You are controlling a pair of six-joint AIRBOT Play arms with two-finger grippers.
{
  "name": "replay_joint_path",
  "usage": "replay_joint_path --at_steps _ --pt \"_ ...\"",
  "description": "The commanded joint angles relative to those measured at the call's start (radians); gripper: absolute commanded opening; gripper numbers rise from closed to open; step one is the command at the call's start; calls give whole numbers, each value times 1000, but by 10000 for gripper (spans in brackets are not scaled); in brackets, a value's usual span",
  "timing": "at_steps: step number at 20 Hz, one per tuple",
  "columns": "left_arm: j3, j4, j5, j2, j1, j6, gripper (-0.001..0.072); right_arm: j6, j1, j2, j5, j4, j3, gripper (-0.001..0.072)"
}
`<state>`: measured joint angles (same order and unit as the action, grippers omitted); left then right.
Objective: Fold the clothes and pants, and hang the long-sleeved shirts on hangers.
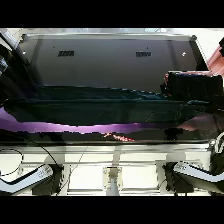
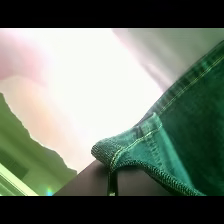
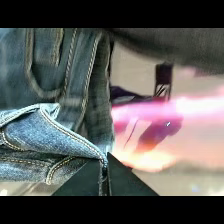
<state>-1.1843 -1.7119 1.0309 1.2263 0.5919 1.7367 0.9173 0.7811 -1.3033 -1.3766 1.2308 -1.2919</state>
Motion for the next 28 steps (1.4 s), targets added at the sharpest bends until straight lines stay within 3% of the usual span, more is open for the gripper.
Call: replay_joint_path --at_steps 1,5,11,16,19,28 --pt "-8 -135 7 80 -47 17 20 83 -84 -58 140 -3 0 22" --pt "-85 -36 -83 145 -94 57 21 277 -158 -110 356 -11 0 22" --pt "-124 -24 -129 248 -176 97 21 346 -266 -230 412 -21 0 23" --pt "-128 -14 -282 260 -238 99 20 500 -277 -244 541 -2 0 23" --pt "-129 -11 -355 261 -249 149 21 509 -277 -257 529 4 2 23" --pt "-129 60 -411 292 -255 115 23 560 -277 -269 550 24 11 25"
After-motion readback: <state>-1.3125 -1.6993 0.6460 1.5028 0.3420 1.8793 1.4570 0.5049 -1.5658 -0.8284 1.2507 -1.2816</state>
